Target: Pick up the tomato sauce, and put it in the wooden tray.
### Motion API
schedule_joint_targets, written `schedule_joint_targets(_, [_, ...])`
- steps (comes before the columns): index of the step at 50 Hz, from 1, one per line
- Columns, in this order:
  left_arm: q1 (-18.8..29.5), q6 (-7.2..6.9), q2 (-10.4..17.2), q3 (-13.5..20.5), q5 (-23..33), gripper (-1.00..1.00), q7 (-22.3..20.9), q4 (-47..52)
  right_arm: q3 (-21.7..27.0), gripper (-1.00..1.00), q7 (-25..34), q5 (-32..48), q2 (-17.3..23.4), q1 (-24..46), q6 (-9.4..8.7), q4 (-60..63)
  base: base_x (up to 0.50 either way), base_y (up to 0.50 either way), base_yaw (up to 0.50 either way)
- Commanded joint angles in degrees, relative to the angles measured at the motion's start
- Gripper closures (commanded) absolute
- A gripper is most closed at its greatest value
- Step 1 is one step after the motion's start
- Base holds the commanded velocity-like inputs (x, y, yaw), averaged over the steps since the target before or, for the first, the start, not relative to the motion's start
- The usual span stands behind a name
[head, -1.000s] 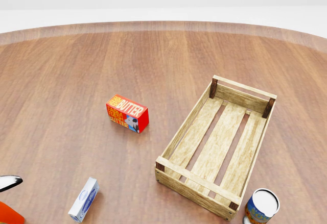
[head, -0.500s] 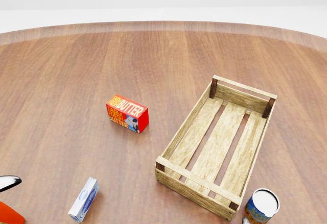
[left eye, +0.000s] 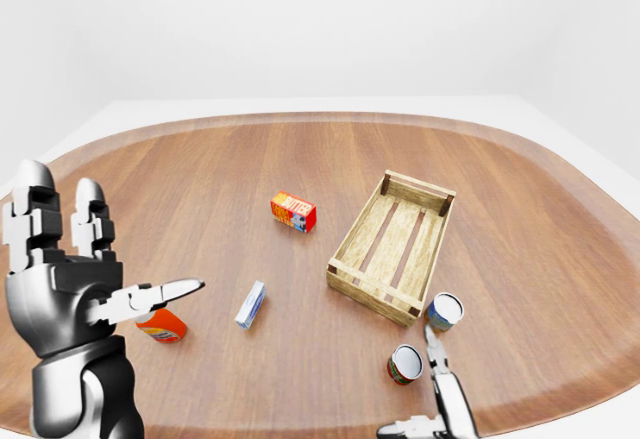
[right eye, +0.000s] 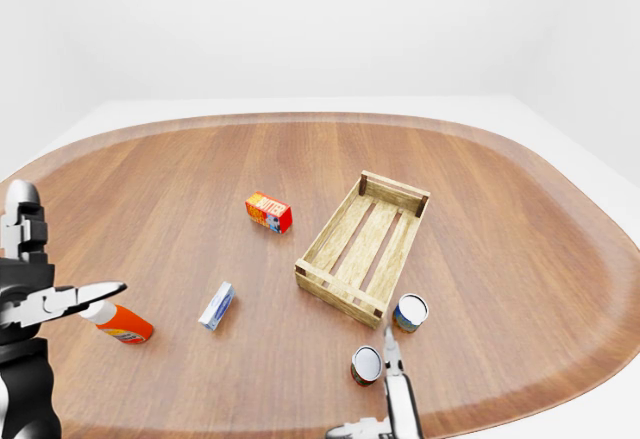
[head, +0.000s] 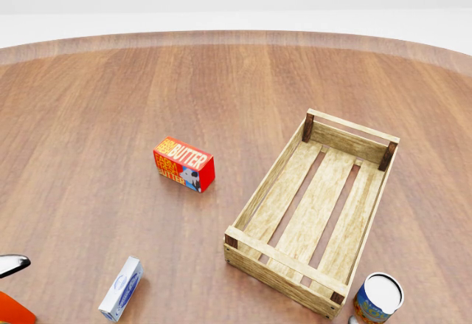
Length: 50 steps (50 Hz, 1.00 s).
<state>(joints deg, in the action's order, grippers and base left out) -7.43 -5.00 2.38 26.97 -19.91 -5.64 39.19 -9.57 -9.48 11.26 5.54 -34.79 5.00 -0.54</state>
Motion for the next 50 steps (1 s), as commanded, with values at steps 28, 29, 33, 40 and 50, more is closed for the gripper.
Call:
schedule_joint_targets(28, [-0.3, 0.0, -0.3, -0.1, 0.3, -0.98, -0.2, 0.3, 1.3, -1.0, 0.6, 0.3, -1.2, 1.1, 0.0, -2.4, 0.0, 0.0, 0.0])
schedule_joint_targets(29, [-0.4, 0.0, -0.3, -0.1, 0.2, -0.98, -0.2, 0.4, 1.2, -1.0, 0.6, 0.3, -1.2, 1.1, 0.0, -2.4, 0.0, 0.0, 0.0])
schedule_joint_targets(33, [-0.4, 0.0, -0.3, 0.0, 0.1, -0.98, -0.3, 0.5, 1.5, -1.0, 0.6, 0.1, -1.1, 1.4, 0.0, -3.1, 0.0, 0.0, 0.0])
schedule_joint_targets(40, [-0.5, 0.0, -0.4, -0.1, 0.3, -0.99, -0.4, 0.5, 1.5, -1.0, 0.6, 0.2, -1.2, 1.5, 0.0, -3.2, 0.0, 0.0, 0.0])
schedule_joint_targets(50, [-0.4, 0.0, -0.4, -0.2, 0.5, -0.98, -0.5, 0.1, 2.0, -1.0, 0.9, 0.2, -1.3, 1.8, 0.0, -3.3, 0.0, 0.0, 0.0])
